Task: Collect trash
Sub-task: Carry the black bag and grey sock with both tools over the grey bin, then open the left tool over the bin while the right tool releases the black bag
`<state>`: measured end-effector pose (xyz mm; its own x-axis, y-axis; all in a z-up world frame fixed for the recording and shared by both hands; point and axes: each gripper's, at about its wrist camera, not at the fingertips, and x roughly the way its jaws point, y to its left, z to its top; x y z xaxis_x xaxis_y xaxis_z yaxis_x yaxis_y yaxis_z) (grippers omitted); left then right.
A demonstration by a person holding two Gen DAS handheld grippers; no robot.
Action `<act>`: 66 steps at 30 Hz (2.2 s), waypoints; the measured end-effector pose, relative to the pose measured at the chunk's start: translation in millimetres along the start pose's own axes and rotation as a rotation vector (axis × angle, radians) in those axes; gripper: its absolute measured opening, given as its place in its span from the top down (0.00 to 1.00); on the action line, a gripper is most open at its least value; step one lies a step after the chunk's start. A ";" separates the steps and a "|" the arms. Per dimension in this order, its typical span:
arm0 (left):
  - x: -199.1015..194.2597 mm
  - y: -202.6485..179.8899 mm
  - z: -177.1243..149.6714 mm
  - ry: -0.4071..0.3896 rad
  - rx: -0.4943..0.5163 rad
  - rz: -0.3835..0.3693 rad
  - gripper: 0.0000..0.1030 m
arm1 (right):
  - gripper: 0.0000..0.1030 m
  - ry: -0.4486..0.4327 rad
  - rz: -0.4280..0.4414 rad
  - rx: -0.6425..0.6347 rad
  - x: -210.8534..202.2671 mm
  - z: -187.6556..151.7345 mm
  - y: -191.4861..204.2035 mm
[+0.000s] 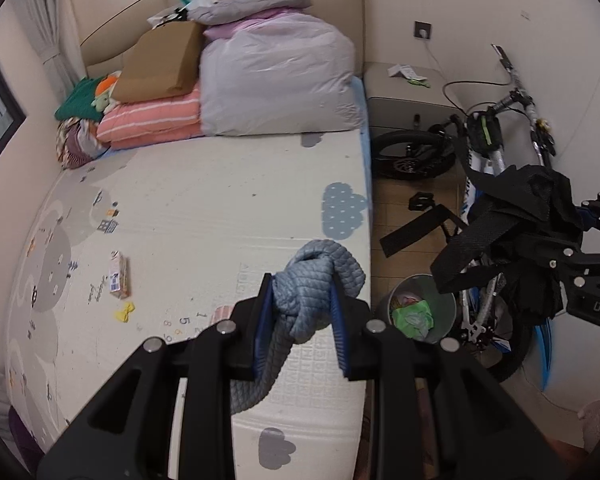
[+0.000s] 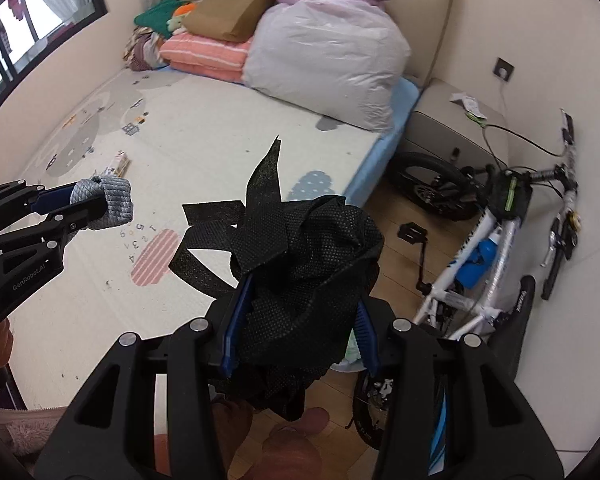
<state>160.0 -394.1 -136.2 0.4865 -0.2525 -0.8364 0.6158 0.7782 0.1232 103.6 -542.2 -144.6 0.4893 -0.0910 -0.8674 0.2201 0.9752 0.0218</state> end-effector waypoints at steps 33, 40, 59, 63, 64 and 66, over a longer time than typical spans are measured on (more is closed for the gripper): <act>212.2 -242.6 -15.5 0.166 0.369 -0.290 0.68 | 0.57 0.055 -0.168 0.479 111.5 -152.3 -190.9; 268.6 -250.1 -42.0 0.190 0.391 -0.312 0.43 | 0.57 0.095 -0.165 0.515 161.1 -176.2 -190.2; 276.0 -202.8 -48.2 0.173 0.315 -0.224 0.33 | 0.49 0.189 -0.092 0.439 230.9 -168.3 -168.9; 272.6 -190.0 -49.6 0.170 0.292 -0.211 0.33 | 0.29 0.186 -0.090 0.425 237.3 -159.4 -164.0; 271.7 -187.2 -50.0 0.168 0.286 -0.207 0.33 | 0.29 0.192 -0.087 0.417 238.6 -157.3 -162.8; 269.6 -181.4 -50.7 0.165 0.267 -0.201 0.33 | 0.29 0.193 -0.086 0.404 239.1 -153.2 -159.6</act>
<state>148.1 -574.2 -411.1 0.2460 -0.2719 -0.9303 0.8395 0.5396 0.0643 56.1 -688.8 -431.6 0.2966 -0.0916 -0.9506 0.5835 0.8054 0.1044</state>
